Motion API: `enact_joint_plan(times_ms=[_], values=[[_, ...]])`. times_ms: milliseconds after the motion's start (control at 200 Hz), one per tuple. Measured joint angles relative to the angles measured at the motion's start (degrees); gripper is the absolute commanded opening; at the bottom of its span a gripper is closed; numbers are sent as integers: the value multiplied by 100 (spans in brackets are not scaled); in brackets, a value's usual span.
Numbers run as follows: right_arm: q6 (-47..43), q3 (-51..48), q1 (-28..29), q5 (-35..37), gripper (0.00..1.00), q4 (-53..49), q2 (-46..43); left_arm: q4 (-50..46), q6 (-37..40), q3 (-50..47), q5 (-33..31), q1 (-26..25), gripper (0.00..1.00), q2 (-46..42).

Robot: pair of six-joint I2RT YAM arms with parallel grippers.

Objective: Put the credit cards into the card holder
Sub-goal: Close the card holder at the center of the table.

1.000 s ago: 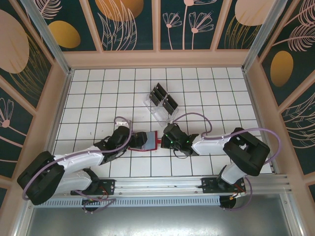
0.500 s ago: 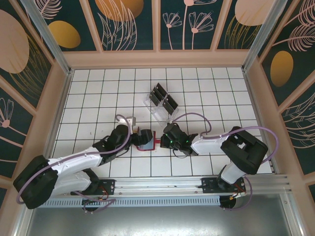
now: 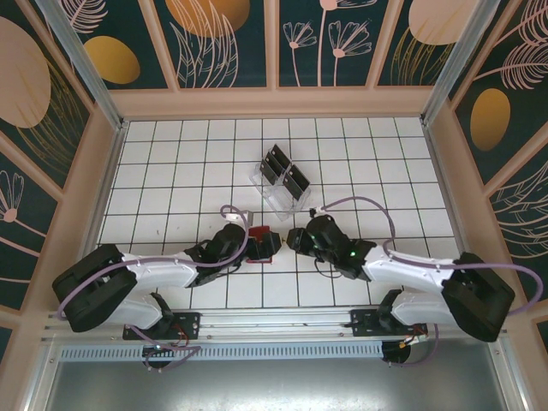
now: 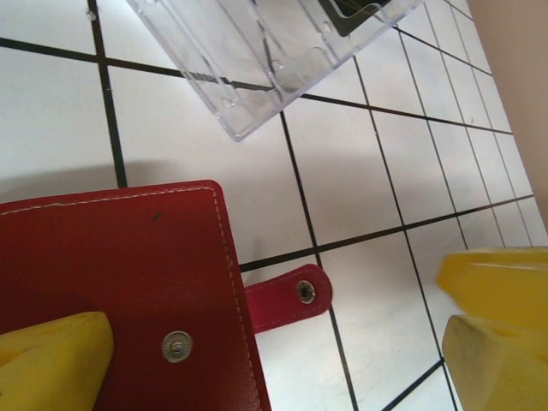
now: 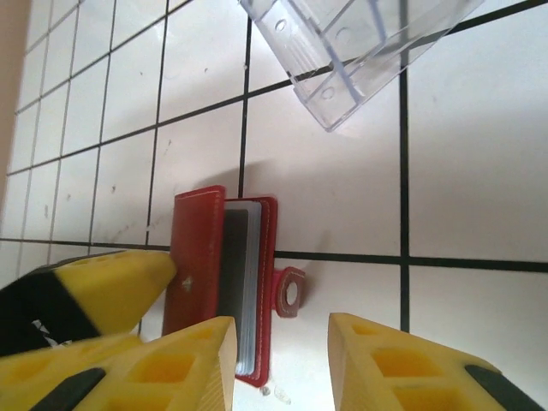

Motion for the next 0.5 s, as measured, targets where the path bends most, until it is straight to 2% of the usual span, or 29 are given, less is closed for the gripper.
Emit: enact_joint_plan(times_ms=[235,500], values=[[247,-219,46,66,20,-179,-444,-68,-90,-2,-275,0,99,0],[369,-72,560,61,9,267,107,-835,-81,186,-940,0,98,-688]])
